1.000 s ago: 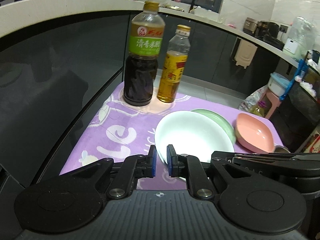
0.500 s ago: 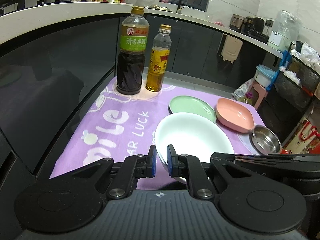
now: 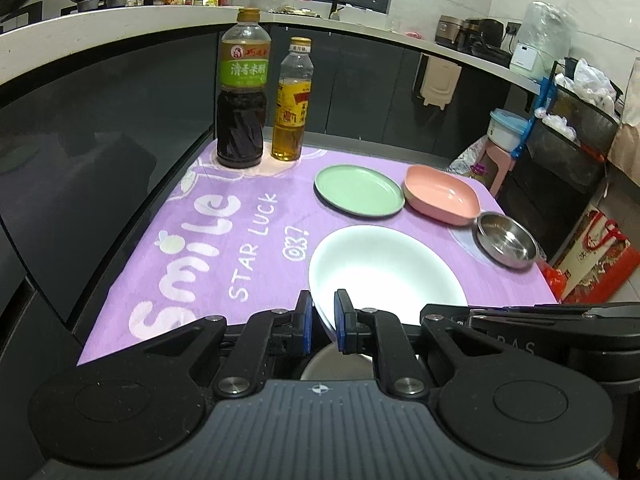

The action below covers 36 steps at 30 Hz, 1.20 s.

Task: Organize plates and bowls
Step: 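Lift the small white bowl with both grippers and carry it over the nested bowls, then lower the small white bowl into the large white bowl with both grippers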

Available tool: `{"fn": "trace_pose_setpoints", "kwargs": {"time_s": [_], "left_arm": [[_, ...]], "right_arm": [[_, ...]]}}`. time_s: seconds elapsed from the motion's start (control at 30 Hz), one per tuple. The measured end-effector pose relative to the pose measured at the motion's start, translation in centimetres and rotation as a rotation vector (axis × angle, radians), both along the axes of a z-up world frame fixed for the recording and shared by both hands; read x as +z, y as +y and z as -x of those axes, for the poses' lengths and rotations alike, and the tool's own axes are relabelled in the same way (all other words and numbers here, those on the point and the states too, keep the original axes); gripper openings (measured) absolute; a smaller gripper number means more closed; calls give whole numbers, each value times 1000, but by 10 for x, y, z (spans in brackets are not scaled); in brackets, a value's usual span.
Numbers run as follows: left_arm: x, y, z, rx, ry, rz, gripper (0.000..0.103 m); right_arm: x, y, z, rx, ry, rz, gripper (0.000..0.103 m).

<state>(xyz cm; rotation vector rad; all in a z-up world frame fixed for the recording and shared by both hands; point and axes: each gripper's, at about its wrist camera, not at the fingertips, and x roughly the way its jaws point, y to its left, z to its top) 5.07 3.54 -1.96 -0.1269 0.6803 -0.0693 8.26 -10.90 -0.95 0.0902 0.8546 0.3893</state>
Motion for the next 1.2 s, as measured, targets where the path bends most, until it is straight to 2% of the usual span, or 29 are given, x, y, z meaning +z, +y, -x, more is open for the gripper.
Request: {"fn": "trace_pose_setpoints", "kwargs": {"time_s": [0.47,1.2], "left_arm": [[-15,-8,23,-21,37,-24,12],[-32,-12,26,-26,101,-53,12]], "right_arm": [[-15,-10,29,-14,30,-5,18],[-30,-10,33,-13,91,8,18]]}}
